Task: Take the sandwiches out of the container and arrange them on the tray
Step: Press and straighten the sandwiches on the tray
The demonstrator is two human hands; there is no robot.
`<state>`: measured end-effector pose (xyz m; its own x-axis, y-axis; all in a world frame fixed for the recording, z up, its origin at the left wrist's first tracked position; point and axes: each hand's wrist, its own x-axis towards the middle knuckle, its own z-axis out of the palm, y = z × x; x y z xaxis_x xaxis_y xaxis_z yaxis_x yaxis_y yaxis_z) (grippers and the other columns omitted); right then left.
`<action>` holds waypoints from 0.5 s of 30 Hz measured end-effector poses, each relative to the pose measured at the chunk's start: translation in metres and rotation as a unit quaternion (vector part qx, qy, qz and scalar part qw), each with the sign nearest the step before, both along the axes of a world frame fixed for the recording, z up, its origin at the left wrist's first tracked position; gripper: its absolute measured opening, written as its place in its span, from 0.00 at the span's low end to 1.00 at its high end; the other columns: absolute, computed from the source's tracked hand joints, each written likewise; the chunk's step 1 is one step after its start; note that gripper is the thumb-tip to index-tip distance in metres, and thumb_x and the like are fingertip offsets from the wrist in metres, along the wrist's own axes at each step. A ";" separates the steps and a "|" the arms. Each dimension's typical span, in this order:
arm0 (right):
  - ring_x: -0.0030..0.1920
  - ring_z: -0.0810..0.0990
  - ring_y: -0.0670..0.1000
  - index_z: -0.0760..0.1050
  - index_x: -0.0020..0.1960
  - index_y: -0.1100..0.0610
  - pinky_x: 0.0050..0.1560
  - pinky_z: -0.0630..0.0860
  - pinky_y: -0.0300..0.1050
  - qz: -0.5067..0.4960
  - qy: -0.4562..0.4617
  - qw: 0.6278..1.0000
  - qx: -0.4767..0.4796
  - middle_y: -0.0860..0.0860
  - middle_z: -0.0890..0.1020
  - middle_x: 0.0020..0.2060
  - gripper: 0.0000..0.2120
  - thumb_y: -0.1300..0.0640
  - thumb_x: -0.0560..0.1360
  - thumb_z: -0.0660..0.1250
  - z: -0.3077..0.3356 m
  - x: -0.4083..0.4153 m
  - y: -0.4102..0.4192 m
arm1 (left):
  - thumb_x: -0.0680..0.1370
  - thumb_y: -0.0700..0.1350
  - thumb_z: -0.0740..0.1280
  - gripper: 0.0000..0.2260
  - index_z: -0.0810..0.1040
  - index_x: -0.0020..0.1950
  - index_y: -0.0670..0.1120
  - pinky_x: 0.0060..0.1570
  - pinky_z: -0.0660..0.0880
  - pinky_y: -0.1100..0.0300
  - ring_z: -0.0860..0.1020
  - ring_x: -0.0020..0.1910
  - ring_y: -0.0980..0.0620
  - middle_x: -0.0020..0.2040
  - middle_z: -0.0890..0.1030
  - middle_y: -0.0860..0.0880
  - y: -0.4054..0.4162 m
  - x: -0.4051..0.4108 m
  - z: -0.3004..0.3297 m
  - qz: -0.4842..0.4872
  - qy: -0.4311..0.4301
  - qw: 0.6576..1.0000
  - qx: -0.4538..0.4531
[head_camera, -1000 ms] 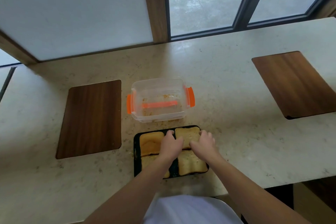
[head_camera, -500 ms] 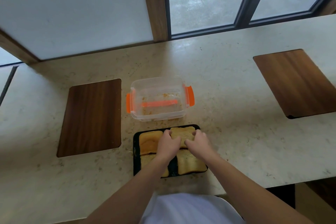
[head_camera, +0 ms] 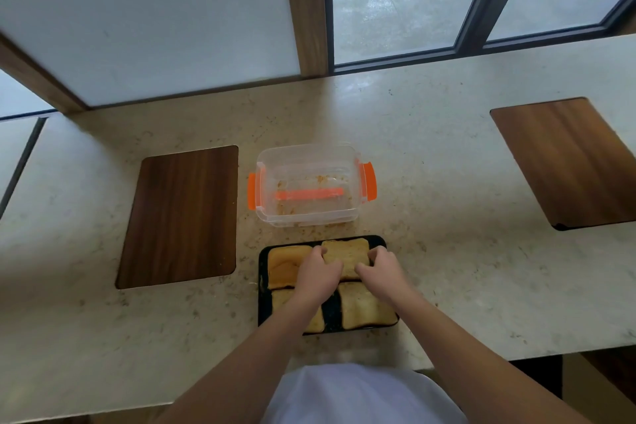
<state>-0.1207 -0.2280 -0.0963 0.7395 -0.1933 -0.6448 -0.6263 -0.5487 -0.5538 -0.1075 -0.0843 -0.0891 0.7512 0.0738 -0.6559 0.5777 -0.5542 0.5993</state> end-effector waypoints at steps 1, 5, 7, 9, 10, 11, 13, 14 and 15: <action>0.63 0.76 0.56 0.69 0.72 0.59 0.61 0.77 0.52 -0.005 -0.006 1.000 0.000 0.57 0.73 0.67 0.27 0.53 0.76 0.67 -0.001 -0.005 -0.003 | 0.77 0.50 0.63 0.27 0.65 0.76 0.48 0.29 0.68 0.66 0.74 0.36 0.61 0.49 0.74 0.59 0.001 -0.001 0.000 -0.004 -0.002 1.000 0.001; 0.65 0.75 0.54 0.68 0.74 0.59 0.63 0.76 0.51 -0.020 -0.006 1.000 0.002 0.56 0.72 0.70 0.28 0.52 0.77 0.68 -0.004 -0.031 -0.018 | 0.77 0.50 0.63 0.28 0.64 0.77 0.48 0.32 0.69 0.64 0.74 0.39 0.62 0.55 0.74 0.55 0.002 -0.006 0.001 -0.017 0.000 1.000 -0.002; 0.61 0.76 0.53 0.67 0.74 0.59 0.60 0.77 0.51 -0.019 -0.005 1.000 0.005 0.56 0.72 0.69 0.28 0.53 0.76 0.67 -0.004 -0.040 -0.022 | 0.77 0.49 0.63 0.27 0.65 0.76 0.48 0.29 0.69 0.64 0.76 0.36 0.60 0.45 0.70 0.61 0.002 -0.006 0.001 -0.018 0.002 1.000 -0.008; 0.59 0.76 0.52 0.68 0.73 0.59 0.59 0.78 0.51 -0.021 -0.010 1.000 0.003 0.55 0.72 0.68 0.27 0.53 0.76 0.66 -0.003 -0.045 -0.024 | 0.78 0.50 0.63 0.27 0.64 0.76 0.48 0.32 0.70 0.64 0.75 0.38 0.61 0.47 0.72 0.60 0.000 -0.004 0.002 -0.024 0.006 1.000 -0.014; 0.59 0.77 0.52 0.68 0.73 0.59 0.57 0.78 0.51 -0.021 -0.011 1.000 0.000 0.55 0.72 0.67 0.27 0.53 0.76 0.65 -0.002 -0.046 -0.025 | 0.78 0.50 0.64 0.27 0.64 0.76 0.47 0.37 0.70 0.63 0.75 0.43 0.60 0.53 0.75 0.56 -0.002 -0.004 0.002 -0.023 0.008 1.000 -0.018; 0.58 0.77 0.52 0.68 0.72 0.59 0.56 0.78 0.50 -0.021 -0.011 1.000 -0.004 0.55 0.72 0.66 0.26 0.53 0.76 0.65 -0.002 -0.048 -0.026 | 0.77 0.50 0.64 0.28 0.63 0.77 0.47 0.41 0.71 0.61 0.74 0.48 0.58 0.60 0.76 0.52 -0.003 -0.005 0.003 -0.017 0.012 1.000 -0.021; 0.54 0.77 0.52 0.70 0.69 0.58 0.50 0.76 0.48 -0.020 -0.004 1.000 -0.011 0.54 0.73 0.63 0.23 0.53 0.76 0.66 -0.001 -0.050 -0.027 | 0.77 0.50 0.65 0.29 0.62 0.76 0.45 0.40 0.70 0.60 0.74 0.49 0.57 0.60 0.75 0.51 -0.003 -0.011 0.004 0.006 0.018 1.000 -0.024; 0.52 0.78 0.51 0.71 0.66 0.58 0.47 0.76 0.47 -0.018 0.000 1.000 -0.011 0.54 0.74 0.61 0.20 0.53 0.76 0.66 -0.001 -0.053 -0.027 | 0.77 0.50 0.66 0.29 0.62 0.75 0.45 0.37 0.69 0.61 0.74 0.46 0.57 0.57 0.74 0.52 -0.002 -0.015 0.004 0.016 0.021 0.999 -0.024; 0.48 0.78 0.50 0.71 0.63 0.57 0.43 0.76 0.46 -0.019 0.004 1.000 -0.011 0.54 0.75 0.58 0.17 0.54 0.76 0.66 -0.002 -0.055 -0.027 | 0.77 0.51 0.66 0.29 0.62 0.75 0.44 0.35 0.68 0.61 0.74 0.45 0.57 0.55 0.73 0.53 -0.001 -0.019 0.004 0.021 0.027 0.999 -0.024</action>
